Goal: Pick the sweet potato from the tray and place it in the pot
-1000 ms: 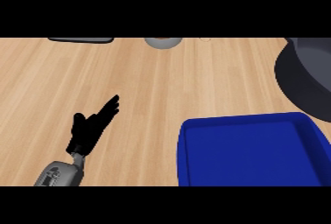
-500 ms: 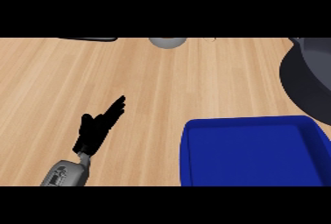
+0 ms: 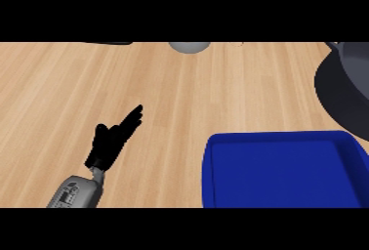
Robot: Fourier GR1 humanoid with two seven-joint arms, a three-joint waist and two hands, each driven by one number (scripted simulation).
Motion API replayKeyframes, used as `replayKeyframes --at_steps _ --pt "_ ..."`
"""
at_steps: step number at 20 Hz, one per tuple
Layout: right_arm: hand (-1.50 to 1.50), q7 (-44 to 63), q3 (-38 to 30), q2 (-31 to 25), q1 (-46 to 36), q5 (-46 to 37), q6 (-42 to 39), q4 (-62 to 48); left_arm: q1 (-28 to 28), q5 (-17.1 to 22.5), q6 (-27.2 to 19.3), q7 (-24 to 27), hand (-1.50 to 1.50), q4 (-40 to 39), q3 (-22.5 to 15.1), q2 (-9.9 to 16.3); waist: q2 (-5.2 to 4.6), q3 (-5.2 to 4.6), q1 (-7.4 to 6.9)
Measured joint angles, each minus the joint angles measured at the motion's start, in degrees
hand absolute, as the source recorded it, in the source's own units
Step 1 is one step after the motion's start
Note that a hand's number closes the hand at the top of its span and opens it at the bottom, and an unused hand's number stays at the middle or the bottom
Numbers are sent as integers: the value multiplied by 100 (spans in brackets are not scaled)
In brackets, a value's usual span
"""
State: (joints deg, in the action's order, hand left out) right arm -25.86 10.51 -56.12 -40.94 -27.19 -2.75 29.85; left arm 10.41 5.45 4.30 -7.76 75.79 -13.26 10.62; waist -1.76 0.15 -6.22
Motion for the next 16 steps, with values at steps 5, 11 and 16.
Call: replayKeyframes --at_steps 5,11,16 --pt "-150 735 509 340 -536 -588 -716 -674 8 63 98 -51 0 40 64 70 12 -20 -2" --pt "-150 966 565 1006 -1033 -780 -928 -1377 5 48 62 -24 0 1 132 50 23 -9 118" --pt "-150 488 -336 1263 -1306 84 -817 -1563 -85 53 33 -28 0 31 174 59 47 13 230"
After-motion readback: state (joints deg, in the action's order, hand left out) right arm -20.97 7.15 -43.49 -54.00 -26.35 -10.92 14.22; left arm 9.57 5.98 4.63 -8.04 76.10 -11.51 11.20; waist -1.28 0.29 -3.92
